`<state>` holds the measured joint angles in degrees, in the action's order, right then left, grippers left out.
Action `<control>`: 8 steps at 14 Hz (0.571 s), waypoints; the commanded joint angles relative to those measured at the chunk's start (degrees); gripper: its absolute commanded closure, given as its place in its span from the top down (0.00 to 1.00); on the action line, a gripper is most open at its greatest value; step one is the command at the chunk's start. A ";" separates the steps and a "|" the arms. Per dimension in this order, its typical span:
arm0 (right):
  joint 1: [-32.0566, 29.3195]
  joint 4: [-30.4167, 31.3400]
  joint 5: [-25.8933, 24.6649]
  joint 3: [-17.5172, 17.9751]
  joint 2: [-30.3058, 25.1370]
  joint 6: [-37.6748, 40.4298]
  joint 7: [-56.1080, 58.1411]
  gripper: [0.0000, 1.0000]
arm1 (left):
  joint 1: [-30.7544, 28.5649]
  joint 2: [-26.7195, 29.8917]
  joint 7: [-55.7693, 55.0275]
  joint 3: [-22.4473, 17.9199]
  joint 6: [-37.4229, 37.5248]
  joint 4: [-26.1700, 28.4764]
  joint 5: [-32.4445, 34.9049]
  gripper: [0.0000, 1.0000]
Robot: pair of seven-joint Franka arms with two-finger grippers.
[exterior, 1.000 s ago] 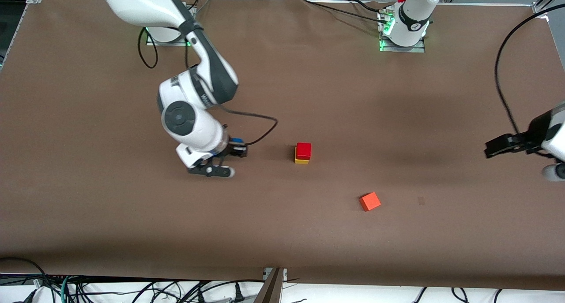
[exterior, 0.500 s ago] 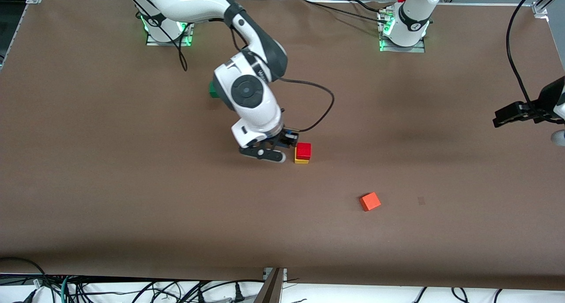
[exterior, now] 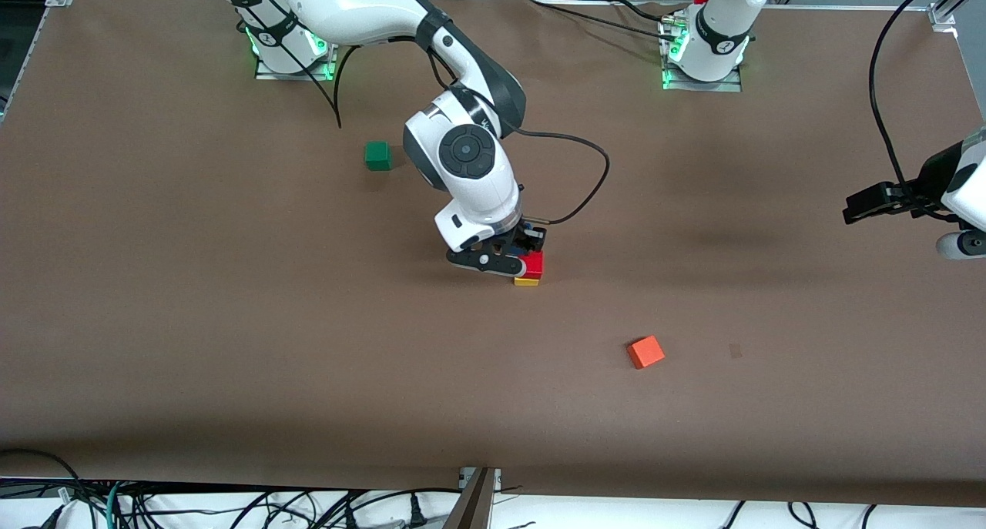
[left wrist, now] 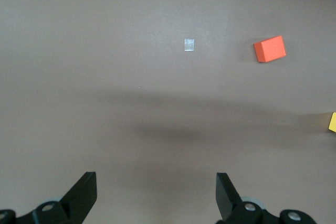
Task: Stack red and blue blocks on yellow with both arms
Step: 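Carry the blue block over the stack and lower it onto red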
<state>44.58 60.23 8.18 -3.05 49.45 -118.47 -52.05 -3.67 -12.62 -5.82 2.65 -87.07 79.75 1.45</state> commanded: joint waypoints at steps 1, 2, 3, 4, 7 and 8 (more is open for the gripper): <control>1.20 -5.56 -4.12 -0.47 3.62 0.08 -0.34 0.45 | -0.28 0.41 0.90 0.07 -0.56 0.40 -0.31 1.00; 1.73 -6.35 -5.18 -0.55 4.42 -0.18 -0.16 0.45 | -0.19 0.32 0.81 0.07 -0.56 0.32 -0.31 1.00; 2.00 -6.62 -6.41 -0.47 4.69 -0.79 0.27 0.45 | -0.11 0.32 0.81 0.07 -0.56 0.23 -0.22 1.00; 2.35 -6.62 -7.64 -0.47 4.78 -1.14 1.58 0.44 | -0.02 0.23 0.72 0.07 -0.56 0.32 -0.22 1.00; 2.44 -6.71 -8.00 -0.47 4.87 -3.25 2.83 0.45 | -0.19 0.23 0.90 0.16 -0.56 0.23 -0.22 1.00; 2.44 -6.71 -8.00 -0.38 4.87 -4.04 2.83 0.45 | -0.19 0.23 0.99 0.07 -0.56 0.23 -0.22 1.00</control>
<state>46.83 56.11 0.92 -3.04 53.18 -121.83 -50.23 -3.68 -12.63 -5.77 2.68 -87.12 79.75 1.45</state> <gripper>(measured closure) 0.449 0.000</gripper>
